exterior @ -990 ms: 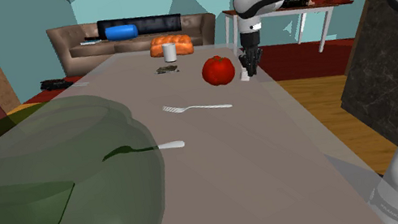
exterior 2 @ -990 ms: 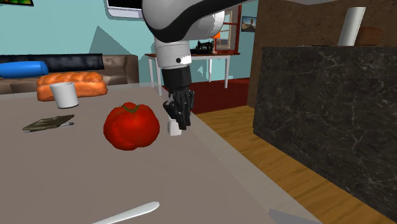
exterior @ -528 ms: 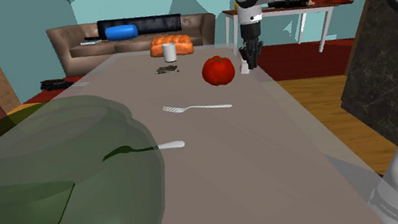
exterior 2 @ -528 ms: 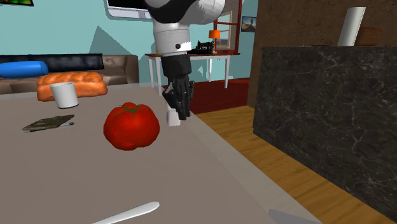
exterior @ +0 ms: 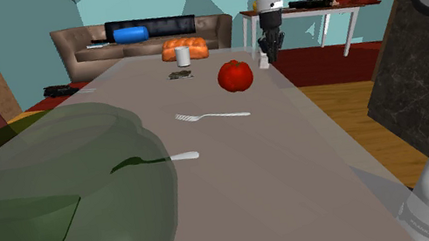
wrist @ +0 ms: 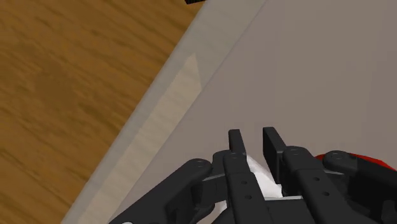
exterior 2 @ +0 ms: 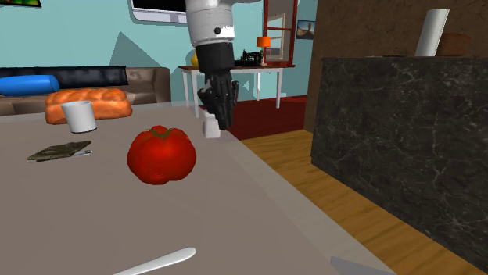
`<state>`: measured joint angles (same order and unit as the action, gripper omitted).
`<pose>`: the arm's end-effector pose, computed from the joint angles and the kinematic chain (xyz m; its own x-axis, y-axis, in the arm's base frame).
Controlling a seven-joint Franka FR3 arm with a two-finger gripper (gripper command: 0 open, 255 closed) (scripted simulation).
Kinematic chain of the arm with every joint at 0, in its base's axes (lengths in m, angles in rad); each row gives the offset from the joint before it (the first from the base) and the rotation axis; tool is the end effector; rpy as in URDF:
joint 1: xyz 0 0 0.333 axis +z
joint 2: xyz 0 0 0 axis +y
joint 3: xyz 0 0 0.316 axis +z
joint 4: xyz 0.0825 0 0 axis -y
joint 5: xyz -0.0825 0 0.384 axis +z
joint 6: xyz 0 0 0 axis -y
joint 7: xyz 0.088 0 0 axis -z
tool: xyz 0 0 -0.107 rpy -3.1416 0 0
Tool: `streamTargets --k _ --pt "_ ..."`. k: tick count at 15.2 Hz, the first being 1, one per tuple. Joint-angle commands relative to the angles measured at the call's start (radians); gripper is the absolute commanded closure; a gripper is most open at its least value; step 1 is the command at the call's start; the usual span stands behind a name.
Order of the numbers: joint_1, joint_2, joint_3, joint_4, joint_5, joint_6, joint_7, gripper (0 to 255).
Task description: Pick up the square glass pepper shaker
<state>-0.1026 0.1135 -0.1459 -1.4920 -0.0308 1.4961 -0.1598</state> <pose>0.5624 -0.1414 0.5916 0.9894 -0.0903 -0.1140 -0.0875 -0.9957 0.0295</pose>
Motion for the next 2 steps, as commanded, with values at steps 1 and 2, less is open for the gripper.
streamTargets --k 1,2 --pt "-0.001 0.005 0.000 0.021 0.001 -0.017 -0.001 255" --pt "-0.001 0.005 0.000 0.021 0.001 -0.017 -0.001 255"
